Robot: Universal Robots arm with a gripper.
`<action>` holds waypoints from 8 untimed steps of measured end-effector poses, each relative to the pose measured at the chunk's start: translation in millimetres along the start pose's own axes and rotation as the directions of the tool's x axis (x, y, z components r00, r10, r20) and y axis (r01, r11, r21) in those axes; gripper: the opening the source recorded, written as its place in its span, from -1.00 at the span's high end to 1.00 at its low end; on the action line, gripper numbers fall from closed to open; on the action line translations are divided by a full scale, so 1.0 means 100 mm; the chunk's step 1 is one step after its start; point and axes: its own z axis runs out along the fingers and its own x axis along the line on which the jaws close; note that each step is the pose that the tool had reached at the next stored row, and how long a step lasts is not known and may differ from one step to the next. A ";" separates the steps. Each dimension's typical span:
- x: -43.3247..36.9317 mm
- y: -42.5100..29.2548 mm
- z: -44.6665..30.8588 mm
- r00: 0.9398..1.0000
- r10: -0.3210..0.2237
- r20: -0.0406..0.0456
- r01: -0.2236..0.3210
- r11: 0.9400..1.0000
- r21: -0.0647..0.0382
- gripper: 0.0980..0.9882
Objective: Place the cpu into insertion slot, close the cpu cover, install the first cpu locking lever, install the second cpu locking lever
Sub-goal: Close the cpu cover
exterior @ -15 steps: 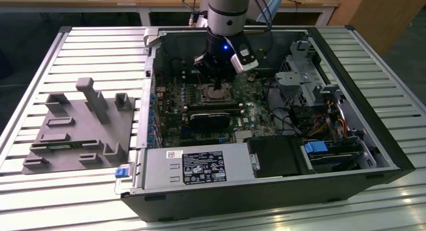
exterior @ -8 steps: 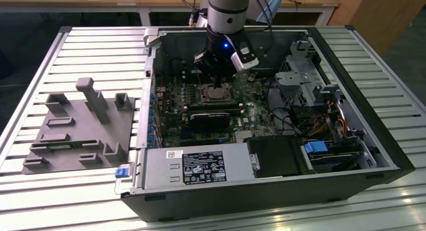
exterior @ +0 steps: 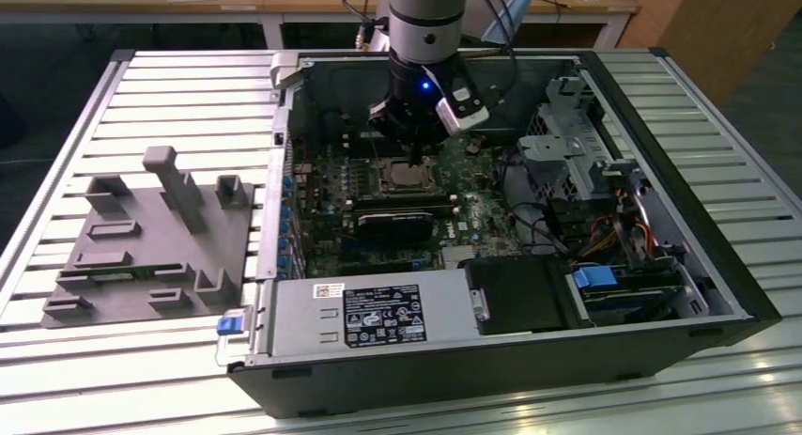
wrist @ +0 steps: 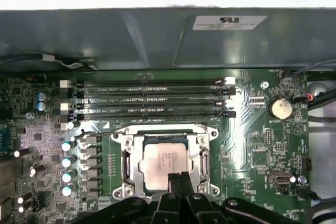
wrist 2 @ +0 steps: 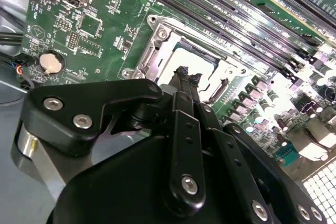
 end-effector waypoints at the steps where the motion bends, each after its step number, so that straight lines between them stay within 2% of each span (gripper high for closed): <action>1: 0.000 0.000 0.000 1.000 0.000 0.000 0.000 1.000 0.000 0.98; 8: -0.001 0.002 -0.042 1.000 0.000 0.000 0.000 1.000 0.000 0.98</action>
